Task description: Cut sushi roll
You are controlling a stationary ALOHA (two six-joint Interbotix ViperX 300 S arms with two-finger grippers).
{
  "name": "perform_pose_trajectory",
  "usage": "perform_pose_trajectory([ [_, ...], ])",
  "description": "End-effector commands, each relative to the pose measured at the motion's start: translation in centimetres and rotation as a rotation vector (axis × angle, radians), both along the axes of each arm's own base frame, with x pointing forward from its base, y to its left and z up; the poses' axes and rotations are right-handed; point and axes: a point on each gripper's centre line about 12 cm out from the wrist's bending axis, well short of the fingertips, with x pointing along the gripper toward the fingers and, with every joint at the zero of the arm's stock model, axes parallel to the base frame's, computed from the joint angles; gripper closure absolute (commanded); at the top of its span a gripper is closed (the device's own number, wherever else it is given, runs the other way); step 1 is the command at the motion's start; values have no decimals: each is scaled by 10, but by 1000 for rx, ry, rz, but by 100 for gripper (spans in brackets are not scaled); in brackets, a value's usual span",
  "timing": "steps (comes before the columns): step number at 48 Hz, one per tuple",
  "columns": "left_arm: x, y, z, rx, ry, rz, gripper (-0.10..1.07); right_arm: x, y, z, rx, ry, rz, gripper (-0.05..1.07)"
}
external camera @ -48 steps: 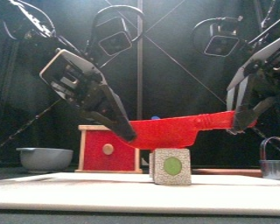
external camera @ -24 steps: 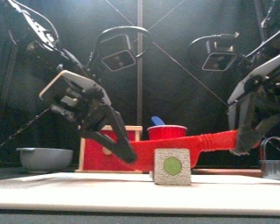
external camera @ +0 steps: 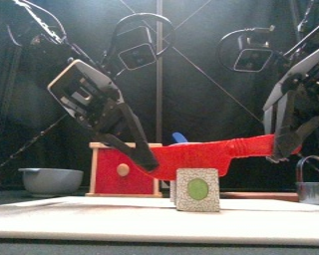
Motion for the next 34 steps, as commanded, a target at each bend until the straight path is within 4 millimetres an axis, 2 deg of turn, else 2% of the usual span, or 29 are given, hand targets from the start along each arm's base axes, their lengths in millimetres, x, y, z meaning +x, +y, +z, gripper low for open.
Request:
perform_pose_trajectory([
  [1, -5, -7, 3, 11, 9, -27, 61, -6, 15, 7, 8, -6, 59, 66],
  [15, -7, -14, -6, 13, 32, -43, 61, -6, 24, 4, 31, 25, 64, 66],
  [28, -8, -17, -19, 11, 60, -45, 61, -8, 30, -8, 37, 70, 68, 66],
  [34, -8, -18, -16, 5, 54, -40, 61, -6, 30, -5, 39, 61, 69, 66],
])
